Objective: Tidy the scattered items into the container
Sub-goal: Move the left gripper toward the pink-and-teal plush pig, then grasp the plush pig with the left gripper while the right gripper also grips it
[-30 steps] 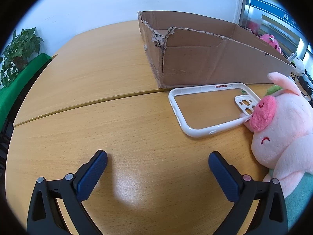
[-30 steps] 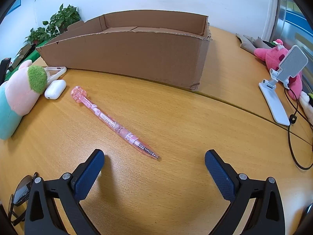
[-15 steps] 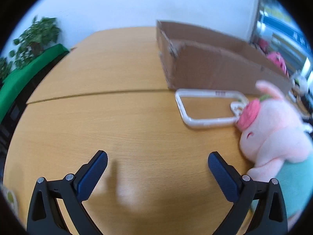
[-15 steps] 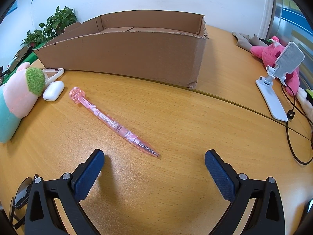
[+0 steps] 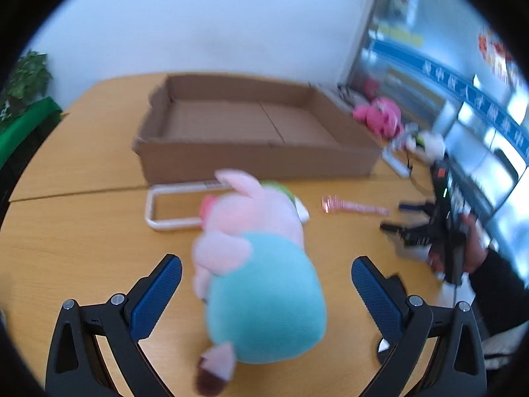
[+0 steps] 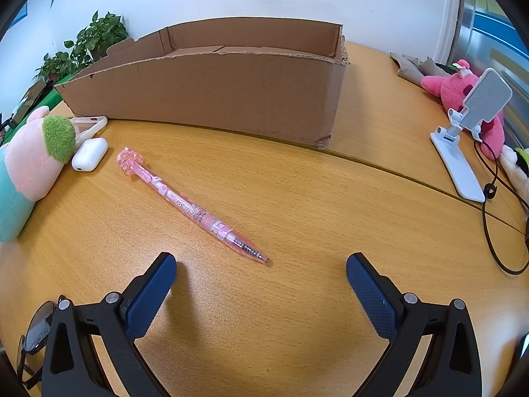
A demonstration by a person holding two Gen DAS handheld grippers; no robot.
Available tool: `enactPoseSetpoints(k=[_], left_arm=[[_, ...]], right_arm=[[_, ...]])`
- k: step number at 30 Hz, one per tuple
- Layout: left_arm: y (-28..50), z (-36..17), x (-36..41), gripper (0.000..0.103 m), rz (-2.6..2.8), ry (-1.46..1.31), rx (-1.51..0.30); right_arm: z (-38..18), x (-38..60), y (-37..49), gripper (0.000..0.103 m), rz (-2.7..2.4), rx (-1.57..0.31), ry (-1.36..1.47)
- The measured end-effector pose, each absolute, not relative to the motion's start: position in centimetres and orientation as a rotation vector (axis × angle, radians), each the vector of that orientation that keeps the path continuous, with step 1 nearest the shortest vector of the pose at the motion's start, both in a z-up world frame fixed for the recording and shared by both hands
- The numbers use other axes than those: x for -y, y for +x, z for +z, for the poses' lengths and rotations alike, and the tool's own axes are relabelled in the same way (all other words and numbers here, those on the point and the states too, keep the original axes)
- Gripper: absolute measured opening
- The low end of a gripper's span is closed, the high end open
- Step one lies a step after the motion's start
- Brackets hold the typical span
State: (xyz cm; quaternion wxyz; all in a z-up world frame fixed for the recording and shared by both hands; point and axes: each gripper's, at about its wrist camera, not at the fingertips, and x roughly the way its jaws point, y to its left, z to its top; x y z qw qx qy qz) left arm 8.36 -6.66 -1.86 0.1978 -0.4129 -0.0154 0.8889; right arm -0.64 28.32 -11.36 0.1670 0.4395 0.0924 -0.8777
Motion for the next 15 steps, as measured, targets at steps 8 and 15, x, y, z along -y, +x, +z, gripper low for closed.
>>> enactPoseSetpoints(k=[8,15], left_arm=[[8.1,-9.6,4.7,0.086,2.418,-1.489,-0.032],[7.9,-9.5,5.3,0.083,2.425,-1.490,0.033]], right_arm=[[-11.3,-28.2,-0.3,0.103,-2.526,-0.248,1.267],[-6.6,-25.0,0.7,0.086,-2.481,-0.136,1.212]])
